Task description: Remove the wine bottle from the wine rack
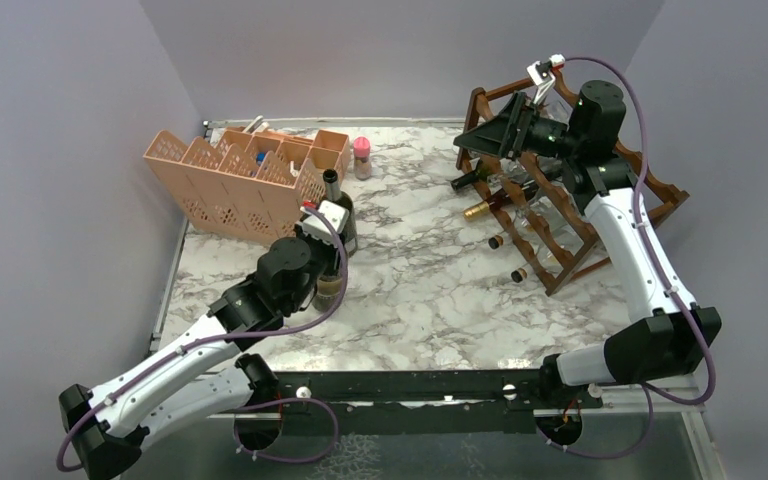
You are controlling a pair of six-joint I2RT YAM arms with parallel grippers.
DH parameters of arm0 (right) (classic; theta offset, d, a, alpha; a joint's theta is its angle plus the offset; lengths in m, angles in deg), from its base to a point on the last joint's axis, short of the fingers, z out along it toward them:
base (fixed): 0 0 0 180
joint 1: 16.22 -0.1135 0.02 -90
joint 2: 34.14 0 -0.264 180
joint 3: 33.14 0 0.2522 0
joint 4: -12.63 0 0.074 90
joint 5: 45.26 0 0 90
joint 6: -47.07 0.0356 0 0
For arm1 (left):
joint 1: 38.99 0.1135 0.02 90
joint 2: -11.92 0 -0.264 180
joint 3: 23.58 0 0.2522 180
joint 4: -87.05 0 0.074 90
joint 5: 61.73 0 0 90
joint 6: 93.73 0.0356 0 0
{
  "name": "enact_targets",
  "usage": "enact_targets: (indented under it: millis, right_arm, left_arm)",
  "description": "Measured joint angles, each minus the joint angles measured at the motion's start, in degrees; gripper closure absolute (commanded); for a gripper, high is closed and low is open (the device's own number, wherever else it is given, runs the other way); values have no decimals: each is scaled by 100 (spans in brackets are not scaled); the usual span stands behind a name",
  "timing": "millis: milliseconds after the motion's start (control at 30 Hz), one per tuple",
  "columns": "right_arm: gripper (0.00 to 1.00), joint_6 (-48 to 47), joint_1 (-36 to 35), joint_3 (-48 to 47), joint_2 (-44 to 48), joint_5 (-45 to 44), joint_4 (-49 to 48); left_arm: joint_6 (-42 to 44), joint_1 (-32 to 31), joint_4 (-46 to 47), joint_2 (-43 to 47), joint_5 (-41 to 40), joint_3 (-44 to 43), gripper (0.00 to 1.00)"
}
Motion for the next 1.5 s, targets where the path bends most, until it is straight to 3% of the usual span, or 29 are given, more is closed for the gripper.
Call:
enact_targets:
  millis: [133,333,567,700,1000,1100,1233,1333,1500]
  right_arm:
    - [0,-490,0,-79,72,-109,358]
    - [0,-1097,0,-308,90,-431,911]
    - [0,-1523,0,-337,157,-789,1318]
    - [0,-1591,0,-337,157,-828,1427]
    - [0,-1759,0,-337,179,-850,1539]
    - [0,-1818,0,-339,188,-855,1545]
    - [0,-1884,-2,-339,188,-852,1565]
    - [0,-1912,-13,-339,188,-852,1596]
    - [0,-1967,-70,-348,177,-852,1692]
  left_arm:
    - [48,560,146,85,-223,363,100]
    - [-39,2411,229,114,103,455,100]
    - [-146,3685,647,7,258,476,100]
    - [-232,4046,1139,-323,210,476,100]
    - [-496,4094,1530,-704,46,566,99]
    - [-551,4094,1563,-708,17,584,87]
    - [-555,4094,1565,-715,-2,584,45]
    - [-566,4094,1545,-710,-52,584,21]
    - [-612,4129,1368,-654,-92,570,1]
